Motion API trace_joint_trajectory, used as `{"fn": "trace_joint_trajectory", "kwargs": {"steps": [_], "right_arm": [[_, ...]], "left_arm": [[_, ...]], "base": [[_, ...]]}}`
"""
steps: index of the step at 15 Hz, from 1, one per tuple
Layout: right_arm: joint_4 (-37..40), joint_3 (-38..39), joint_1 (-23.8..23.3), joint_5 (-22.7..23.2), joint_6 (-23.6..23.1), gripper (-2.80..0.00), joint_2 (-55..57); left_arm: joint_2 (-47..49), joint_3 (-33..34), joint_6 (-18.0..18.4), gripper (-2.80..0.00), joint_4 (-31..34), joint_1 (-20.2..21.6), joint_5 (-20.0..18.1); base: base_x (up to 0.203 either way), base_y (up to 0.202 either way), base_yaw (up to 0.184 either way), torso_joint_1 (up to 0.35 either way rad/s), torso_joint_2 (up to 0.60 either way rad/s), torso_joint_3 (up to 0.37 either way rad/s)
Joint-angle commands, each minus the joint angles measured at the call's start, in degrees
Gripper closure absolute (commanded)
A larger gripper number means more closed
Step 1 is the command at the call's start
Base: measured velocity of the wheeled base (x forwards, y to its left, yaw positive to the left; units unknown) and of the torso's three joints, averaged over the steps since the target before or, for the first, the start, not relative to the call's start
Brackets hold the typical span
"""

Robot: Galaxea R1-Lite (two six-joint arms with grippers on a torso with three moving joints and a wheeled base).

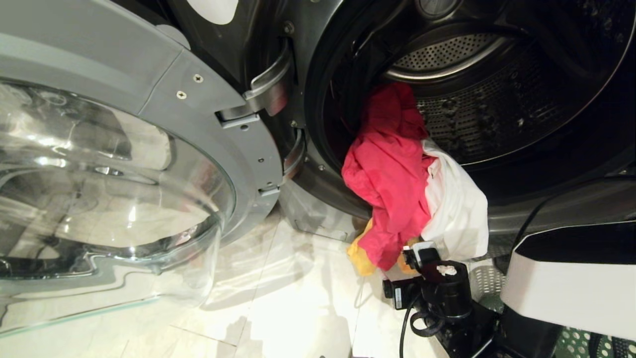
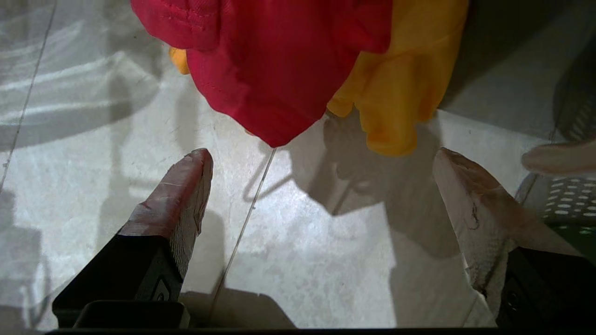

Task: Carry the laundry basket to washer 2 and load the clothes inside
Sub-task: Place the clothes into the washing machine

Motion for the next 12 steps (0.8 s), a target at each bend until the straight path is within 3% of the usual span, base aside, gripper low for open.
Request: {"fn": "trace_joint_trajectory", "kwargs": {"steps": [1,3,9,12], "right_arm": [[-3.9,-0.3,0.1,-0.2,-1.2,-2.80,4.8],[-8.0,-1.2,0.0,-0.1,-3.1,-2.80,7.8],[-8.6,-11.5,-4.8,0.3,-8.3,-2.80,12.9],[-8.6,-14.6,-6.6,3.5,-10.6,-2.80,14.1]], "left_arm": [[0.1,0.4,0.0,0.00,0.0,0.0,0.0],[0.1,0.4,0.0,0.00,0.0,0.0,0.0],[0.1,0.4,0.0,0.00,0.0,0.0,0.0],[0.1,0.4,0.0,0.00,0.0,0.0,0.0]], "base": [[0.000,0.000,0.000,0.000,0.00,0.000],[0.000,0.000,0.000,0.000,0.00,0.000],[0.000,0.000,0.000,0.000,0.00,0.000],[0.000,0.000,0.000,0.000,0.00,0.000]]}}
